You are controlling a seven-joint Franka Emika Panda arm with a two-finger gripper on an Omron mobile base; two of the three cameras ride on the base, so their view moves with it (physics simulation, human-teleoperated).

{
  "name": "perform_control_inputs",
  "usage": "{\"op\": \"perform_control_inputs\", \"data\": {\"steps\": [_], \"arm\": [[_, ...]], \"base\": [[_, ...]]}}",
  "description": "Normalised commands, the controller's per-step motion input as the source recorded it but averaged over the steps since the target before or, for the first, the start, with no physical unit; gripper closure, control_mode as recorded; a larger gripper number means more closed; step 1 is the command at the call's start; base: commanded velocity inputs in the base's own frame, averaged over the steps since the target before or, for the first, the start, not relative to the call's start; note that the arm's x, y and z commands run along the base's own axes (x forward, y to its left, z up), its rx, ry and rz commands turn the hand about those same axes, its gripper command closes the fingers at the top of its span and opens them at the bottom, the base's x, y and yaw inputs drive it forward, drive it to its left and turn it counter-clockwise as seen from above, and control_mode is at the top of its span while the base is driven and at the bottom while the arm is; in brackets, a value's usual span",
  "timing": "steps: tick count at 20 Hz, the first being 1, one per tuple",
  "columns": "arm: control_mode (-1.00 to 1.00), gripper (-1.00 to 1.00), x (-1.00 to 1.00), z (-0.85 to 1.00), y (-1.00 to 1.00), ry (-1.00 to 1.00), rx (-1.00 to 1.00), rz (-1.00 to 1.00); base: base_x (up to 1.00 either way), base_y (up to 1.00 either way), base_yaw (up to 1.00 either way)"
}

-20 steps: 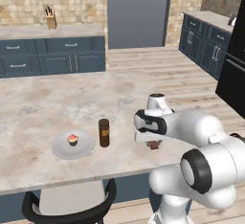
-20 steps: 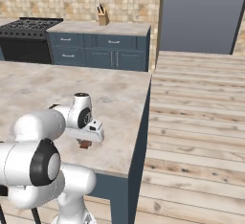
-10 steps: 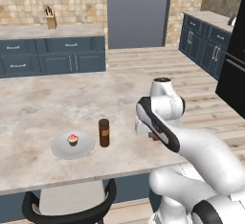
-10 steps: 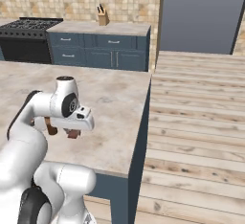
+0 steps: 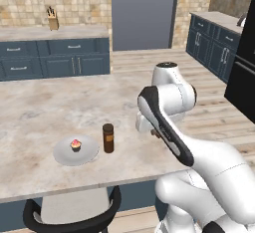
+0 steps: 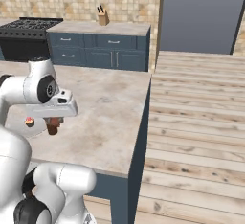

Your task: Take the cinnamon bottle from the cabinet and place it on the dining table, next to the plate with the cupcake. Then take the chocolate from the dining counter and place it on the cupcake plate.

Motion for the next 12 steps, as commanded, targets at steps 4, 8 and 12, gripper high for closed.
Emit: {"op": "perform_control_inputs", "data": {"steps": [4,8,12], "arm": [[-1.0,1.0,-0.04,0.38,0.93,-0.01,-0.09,0.32],[-1.0,1.0,0.0,0.04,1.0,0.0,-0.15,0.34],[-1.0,1.0,0.07,0.0,1.0,0.0,-0.18,0.32]], "base": [[0.0,0.0,0.0],[0.0,0.0,0.0],[0.0,0.0,0.0]]}}
